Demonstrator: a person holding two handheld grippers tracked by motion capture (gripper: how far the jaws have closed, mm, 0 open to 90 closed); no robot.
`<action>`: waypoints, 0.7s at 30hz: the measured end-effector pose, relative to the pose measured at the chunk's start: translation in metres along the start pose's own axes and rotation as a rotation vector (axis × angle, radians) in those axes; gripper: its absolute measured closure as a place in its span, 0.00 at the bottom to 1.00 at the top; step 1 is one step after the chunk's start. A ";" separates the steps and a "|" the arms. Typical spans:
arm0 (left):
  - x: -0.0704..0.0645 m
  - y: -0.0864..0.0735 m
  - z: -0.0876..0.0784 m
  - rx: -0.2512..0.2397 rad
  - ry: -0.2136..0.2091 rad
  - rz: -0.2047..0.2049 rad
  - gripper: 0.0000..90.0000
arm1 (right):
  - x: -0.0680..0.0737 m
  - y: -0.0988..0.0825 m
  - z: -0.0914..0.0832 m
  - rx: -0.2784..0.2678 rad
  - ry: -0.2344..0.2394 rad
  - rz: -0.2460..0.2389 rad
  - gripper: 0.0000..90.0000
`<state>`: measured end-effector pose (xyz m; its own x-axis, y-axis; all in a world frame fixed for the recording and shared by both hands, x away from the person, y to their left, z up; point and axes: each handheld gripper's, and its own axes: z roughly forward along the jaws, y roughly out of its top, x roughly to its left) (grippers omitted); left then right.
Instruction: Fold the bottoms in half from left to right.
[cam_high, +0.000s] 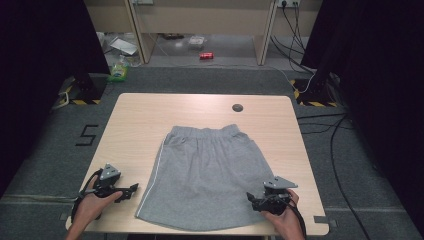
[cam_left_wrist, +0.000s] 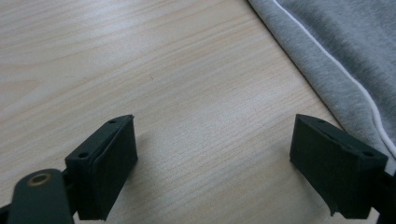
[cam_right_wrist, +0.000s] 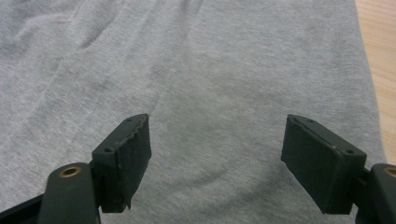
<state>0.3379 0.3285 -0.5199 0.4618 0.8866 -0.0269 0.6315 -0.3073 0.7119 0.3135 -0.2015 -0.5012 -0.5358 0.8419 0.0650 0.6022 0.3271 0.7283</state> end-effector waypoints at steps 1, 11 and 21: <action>0.000 0.000 0.000 0.001 0.000 0.002 0.15 | 0.000 0.000 0.000 0.000 0.000 0.000 0.27; 0.005 0.009 0.005 0.026 -0.003 0.003 0.17 | 0.001 0.001 0.001 -0.003 0.006 -0.001 0.27; 0.011 0.026 0.013 0.002 -0.031 -0.034 0.20 | 0.003 0.002 0.001 -0.007 0.007 -0.006 0.27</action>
<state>0.3670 0.3255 -0.5107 0.4593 0.8853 -0.0730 0.6485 -0.2780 0.7086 0.3141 -0.1975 -0.5003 -0.5438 0.8366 0.0656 0.5949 0.3292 0.7333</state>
